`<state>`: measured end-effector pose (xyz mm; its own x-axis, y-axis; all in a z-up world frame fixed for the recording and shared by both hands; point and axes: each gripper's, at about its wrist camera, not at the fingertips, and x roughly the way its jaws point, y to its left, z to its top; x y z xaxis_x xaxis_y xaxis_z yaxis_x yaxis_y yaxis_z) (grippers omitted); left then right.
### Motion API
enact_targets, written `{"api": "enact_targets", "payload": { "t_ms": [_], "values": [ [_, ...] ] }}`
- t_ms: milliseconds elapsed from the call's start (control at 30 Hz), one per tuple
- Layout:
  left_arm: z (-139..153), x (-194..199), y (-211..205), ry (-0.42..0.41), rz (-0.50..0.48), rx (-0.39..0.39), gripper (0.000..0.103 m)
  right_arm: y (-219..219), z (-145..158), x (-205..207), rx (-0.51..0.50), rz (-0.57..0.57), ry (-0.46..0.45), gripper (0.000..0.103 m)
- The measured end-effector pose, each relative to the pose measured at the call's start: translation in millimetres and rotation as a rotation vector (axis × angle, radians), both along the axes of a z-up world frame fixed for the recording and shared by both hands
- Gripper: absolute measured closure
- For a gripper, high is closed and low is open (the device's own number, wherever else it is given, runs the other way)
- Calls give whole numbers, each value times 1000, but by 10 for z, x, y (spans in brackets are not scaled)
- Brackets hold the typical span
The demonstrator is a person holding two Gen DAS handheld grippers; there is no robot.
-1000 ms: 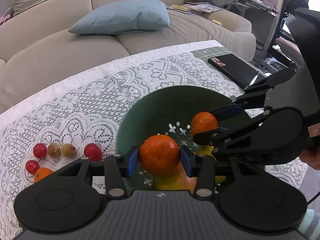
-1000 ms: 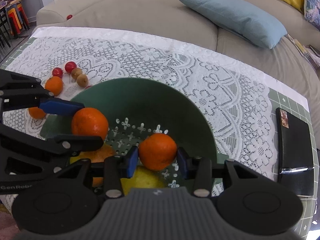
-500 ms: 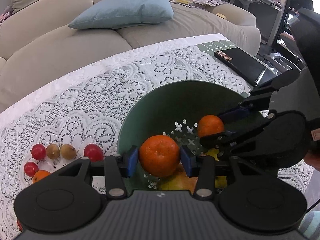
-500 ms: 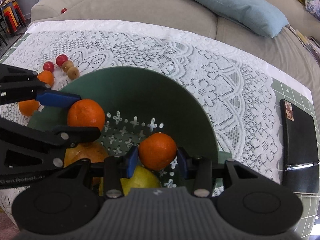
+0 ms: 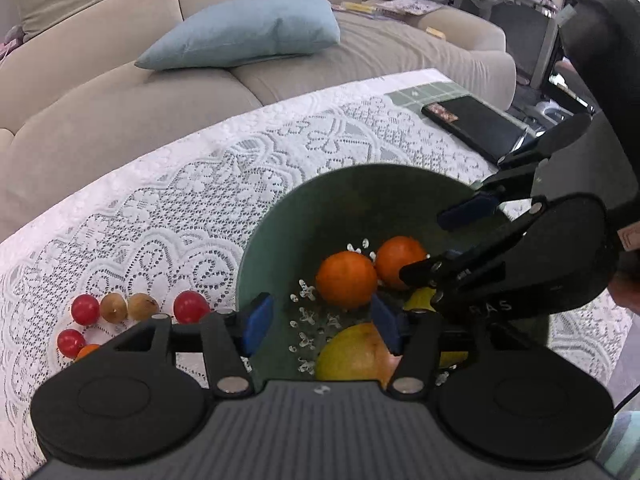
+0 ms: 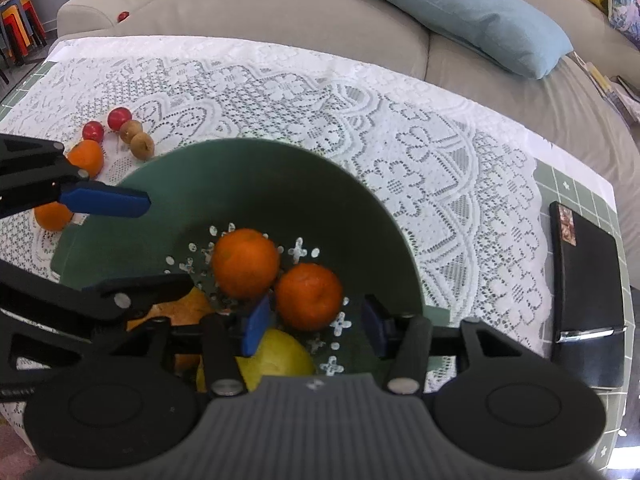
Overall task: Organize fruits
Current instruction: 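Open both tools to drop the oranges into the colander and withdraw, then move both tools toward the remaining oranges and red tomatoes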
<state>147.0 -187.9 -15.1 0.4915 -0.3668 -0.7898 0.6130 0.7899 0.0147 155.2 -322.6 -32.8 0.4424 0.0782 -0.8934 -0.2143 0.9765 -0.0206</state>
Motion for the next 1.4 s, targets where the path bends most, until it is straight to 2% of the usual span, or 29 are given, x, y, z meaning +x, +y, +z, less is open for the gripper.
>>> {"api": "enact_targets", "payload": {
  "t_ms": [200,567,767,1033,1233,1400],
  "values": [
    [159,-119,125,-33,10,-28,36,47,184,-84,13,-11,-45,45],
    [514,-224,616,-123,101,-94,36,409,524,-210,113,-11,-166,42],
    [578,-248,949,-161,156,-87,35,661,589,-224,154,21,-200,42],
    [519,-197,1456,-147,261,-79,35,1020,566,-159,202,87,-194,42],
    [436,-76,1827,-106,343,-111,35,1340,530,-89,216,163,-192,42],
    [274,18,1984,-59,359,-107,35,1549,446,12,213,206,-167,49]
  ]
}}
